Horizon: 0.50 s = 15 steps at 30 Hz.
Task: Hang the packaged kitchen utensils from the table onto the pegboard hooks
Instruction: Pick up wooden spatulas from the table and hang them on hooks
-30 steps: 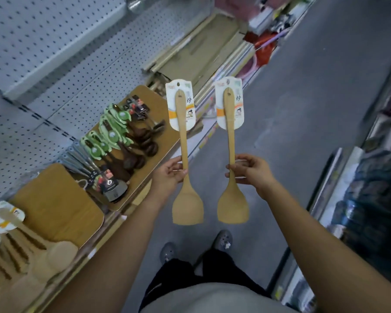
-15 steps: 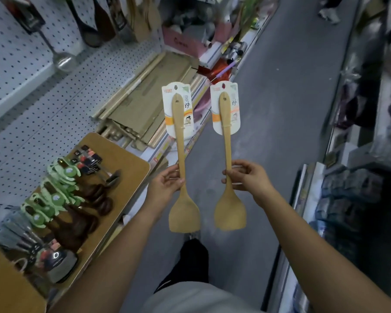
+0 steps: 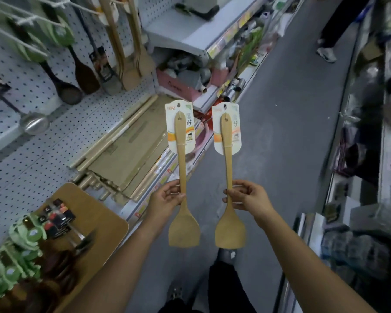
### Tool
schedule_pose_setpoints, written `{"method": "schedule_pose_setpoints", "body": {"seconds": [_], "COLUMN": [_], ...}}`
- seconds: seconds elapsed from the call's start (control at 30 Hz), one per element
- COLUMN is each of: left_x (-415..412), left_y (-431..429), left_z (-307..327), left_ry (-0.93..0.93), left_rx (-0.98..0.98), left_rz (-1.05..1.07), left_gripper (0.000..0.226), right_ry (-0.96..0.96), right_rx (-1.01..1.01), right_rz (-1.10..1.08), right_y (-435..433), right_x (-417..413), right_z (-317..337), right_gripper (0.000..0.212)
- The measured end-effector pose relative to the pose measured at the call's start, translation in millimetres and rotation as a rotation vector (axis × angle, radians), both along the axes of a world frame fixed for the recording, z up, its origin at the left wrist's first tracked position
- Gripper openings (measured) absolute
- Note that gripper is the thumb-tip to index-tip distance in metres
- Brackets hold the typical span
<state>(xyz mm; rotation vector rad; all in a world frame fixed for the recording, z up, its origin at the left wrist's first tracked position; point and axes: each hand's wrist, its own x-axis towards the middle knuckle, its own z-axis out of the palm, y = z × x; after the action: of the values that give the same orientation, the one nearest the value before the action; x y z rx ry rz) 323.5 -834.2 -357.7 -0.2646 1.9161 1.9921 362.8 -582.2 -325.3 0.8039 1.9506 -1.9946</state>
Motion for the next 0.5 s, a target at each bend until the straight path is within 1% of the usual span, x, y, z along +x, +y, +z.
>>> {"method": "schedule_pose_setpoints", "body": {"seconds": [0.13,0.3,0.5], "left_x": [-53.5,-100.3,-144.5], "left_y": [41.4,79.6,99.7], "left_z": [6.3,24.1,33.7], "left_ry": [0.025,0.032,0.031], "left_rx": [-0.01,-0.011,-0.014], "left_rz": [0.088,0.259,0.389], "left_gripper": [0.039,0.037,0.037], "right_ry": [0.01,0.054,0.087], "right_rx": [-0.04,-0.047,-0.059], "right_rz": [0.072,0.229,0.37], "right_y": [41.4,81.5,94.4], "right_x": [-70.0,-152.3,-239.9], "right_z": [-5.7,8.3,22.8], "right_gripper": [0.025,0.02,0.018]}}
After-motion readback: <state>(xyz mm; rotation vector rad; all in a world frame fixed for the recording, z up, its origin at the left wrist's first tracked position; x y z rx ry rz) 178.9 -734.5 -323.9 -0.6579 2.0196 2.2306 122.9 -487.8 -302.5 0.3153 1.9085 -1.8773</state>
